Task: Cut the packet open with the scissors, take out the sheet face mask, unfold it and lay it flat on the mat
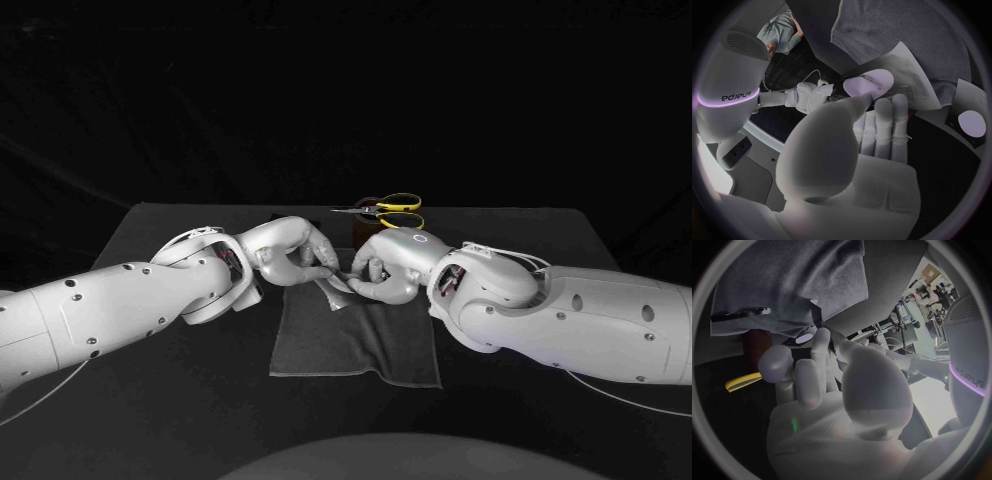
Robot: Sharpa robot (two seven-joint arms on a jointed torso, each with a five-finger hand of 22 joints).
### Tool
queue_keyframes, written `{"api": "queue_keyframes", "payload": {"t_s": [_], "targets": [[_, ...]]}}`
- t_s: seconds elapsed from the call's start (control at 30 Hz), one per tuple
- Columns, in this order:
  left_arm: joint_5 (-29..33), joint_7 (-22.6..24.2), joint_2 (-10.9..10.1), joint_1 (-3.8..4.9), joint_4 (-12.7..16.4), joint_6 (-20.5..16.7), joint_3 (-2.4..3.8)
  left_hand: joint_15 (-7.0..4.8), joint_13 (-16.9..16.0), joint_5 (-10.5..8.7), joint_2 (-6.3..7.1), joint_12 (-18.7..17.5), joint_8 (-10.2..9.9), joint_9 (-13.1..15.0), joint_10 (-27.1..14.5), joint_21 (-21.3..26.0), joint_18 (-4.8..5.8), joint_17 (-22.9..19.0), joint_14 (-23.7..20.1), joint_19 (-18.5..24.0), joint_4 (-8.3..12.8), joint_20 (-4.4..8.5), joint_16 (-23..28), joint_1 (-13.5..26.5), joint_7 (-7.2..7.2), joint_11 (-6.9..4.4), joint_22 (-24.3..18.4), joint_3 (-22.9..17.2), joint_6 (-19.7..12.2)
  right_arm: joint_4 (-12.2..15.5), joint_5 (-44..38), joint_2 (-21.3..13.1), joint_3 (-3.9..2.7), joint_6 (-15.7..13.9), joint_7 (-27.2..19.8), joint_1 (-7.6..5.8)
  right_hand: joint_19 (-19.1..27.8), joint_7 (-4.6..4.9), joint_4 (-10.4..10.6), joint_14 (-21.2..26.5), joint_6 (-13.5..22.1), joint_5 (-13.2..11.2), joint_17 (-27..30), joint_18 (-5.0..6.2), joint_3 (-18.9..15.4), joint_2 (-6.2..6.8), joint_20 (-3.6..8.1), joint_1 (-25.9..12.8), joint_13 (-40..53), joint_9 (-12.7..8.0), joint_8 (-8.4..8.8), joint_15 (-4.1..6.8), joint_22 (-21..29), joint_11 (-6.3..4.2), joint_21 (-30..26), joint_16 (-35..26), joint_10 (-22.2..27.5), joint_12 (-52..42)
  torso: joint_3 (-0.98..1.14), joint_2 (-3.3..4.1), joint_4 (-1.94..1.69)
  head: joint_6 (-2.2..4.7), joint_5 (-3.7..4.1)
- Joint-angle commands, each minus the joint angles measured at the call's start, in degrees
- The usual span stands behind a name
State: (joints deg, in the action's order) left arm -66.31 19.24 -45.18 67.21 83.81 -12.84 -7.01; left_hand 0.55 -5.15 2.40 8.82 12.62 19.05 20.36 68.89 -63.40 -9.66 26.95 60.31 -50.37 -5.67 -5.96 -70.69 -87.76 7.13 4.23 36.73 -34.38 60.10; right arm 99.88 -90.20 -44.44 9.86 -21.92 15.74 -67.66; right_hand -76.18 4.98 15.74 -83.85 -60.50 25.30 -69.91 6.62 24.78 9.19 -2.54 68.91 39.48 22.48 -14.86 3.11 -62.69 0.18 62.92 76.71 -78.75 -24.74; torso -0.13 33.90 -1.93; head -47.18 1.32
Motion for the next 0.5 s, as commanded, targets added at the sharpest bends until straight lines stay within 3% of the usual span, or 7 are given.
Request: {"api": "queue_keyframes", "payload": {"t_s": [0.03, 0.13, 0.2, 0.23, 0.27, 0.5], "targets": [[0.37, 0.23, 0.15, 0.01, 0.05, 1.0, 0.02, -0.23, -0.11, 0.34, -0.4, 0.2, 0.36, 0.08, 0.39, -0.19, -0.87, -0.08, 0.01, -0.34, 0.25, -0.1, -0.18, 0.4, 0.44, -0.2, 0.1, 0.01, 0.12, 0.24, -0.46, -0.31, -0.05, 0.21, -0.39, -0.02, -0.84, -0.58, -2.17, -2.27, -0.26, -7.44, -0.84, -0.35, 6.07, -3.53, 0.23, 2.77, -0.01, 0.34, -0.5, 0.92, -0.94, -0.44, 0.84, 0.68, -0.56, 0.09, -0.04, -0.02, -0.03, 0.0, -0.01], [0.32, 0.2, 0.12, 0.01, 0.0, 1.01, 0.02, -0.23, -0.11, 0.34, -0.41, 0.2, 0.35, 0.08, 0.38, -0.2, -0.88, -0.09, 0.02, -0.35, 0.29, -0.1, -0.17, 0.41, 0.44, -0.2, 0.1, -0.02, 0.11, 0.35, 1.23, -0.75, -0.05, 1.25, -1.33, -0.02, -1.37, -0.64, -4.85, -2.55, -0.73, -13.76, -2.21, -0.55, 11.7, -3.74, 0.3, 2.38, 0.13, 0.86, -1.33, 0.84, -2.15, -0.5, 1.82, 1.57, -1.36, 0.06, -0.02, -0.02, -0.04, -0.03, -0.08], [0.27, 0.18, 0.08, 0.01, -0.05, 1.01, 0.02, -0.23, -0.11, 0.34, -0.41, 0.2, 0.35, 0.08, 0.38, -0.2, -0.88, -0.09, 0.02, -0.35, 0.29, -0.1, -0.17, 0.41, 0.44, -0.2, 0.1, -0.02, 0.11, 0.47, 2.72, -1.06, -0.06, 2.19, -2.06, -0.02, -1.76, -0.77, -5.91, -2.81, -1.08, -16.76, -3.41, -0.74, 13.33, -4.08, 0.3, 1.65, 0.29, 1.16, -1.85, 1.01, -3.01, -0.6, 2.58, 2.38, -1.87, -0.05, 0.0, 0.0, -0.04, -0.03, -0.11], [0.22, 0.18, 0.07, 0.01, -0.1, 0.99, 0.02, -0.23, -0.11, 0.34, -0.41, 0.2, 0.35, 0.08, 0.38, -0.2, -0.88, -0.09, 0.02, -0.35, 0.29, -0.1, -0.17, 0.41, 0.44, -0.2, 0.1, -0.02, 0.11, 0.54, 3.75, -1.24, -0.06, 2.71, -2.47, -0.02, -2.18, -0.97, -6.96, -3.06, -1.39, -20.06, -4.59, -0.92, 14.01, -4.08, 0.39, 1.3, 0.46, 1.41, -2.32, 1.16, -3.9, -0.77, 3.4, 3.18, -2.36, -0.22, 0.0, 0.01, -0.02, -0.01, -0.17], [0.16, 0.16, 0.05, 0.01, -0.15, 0.98, 0.02, -0.23, -0.11, 0.34, -0.41, 0.2, 0.34, 0.08, 0.37, -0.21, -0.88, -0.1, 0.03, -0.35, 0.32, -0.1, -0.17, 0.41, 0.43, -0.19, 0.11, -0.03, 0.1, 0.61, 4.94, -1.42, -0.06, 3.22, -2.93, -0.03, -2.37, -1.09, -7.57, -3.22, -1.57, -21.78, -5.42, -1.0, 14.23, -4.03, 0.46, 0.83, 0.59, 1.56, -2.68, 1.19, -4.36, -0.83, 3.79, 3.74, -2.64, -0.3, 0.01, 0.01, -0.02, -0.03, -0.17], [-0.03, -0.15, 0.07, 0.01, -0.48, 0.6, 0.01, -0.22, -0.11, 0.34, -0.41, 0.17, 0.31, 0.07, 0.3, -0.21, -0.87, -0.13, 0.02, -0.35, 0.38, -0.11, -0.15, 0.46, 0.45, -0.17, 0.12, -0.07, 0.05, 0.77, 12.18, -2.21, -0.11, 5.42, -5.17, -0.21, -2.83, -1.36, -8.16, -3.53, -2.09, -22.53, -7.15, -1.22, 13.58, -3.98, 0.65, -0.55, 0.93, 1.86, -3.54, 1.39, -5.44, -1.04, 4.76, 4.91, -3.32, -0.58, 0.0, -0.01, 0.06, 0.05, -0.2]]}}
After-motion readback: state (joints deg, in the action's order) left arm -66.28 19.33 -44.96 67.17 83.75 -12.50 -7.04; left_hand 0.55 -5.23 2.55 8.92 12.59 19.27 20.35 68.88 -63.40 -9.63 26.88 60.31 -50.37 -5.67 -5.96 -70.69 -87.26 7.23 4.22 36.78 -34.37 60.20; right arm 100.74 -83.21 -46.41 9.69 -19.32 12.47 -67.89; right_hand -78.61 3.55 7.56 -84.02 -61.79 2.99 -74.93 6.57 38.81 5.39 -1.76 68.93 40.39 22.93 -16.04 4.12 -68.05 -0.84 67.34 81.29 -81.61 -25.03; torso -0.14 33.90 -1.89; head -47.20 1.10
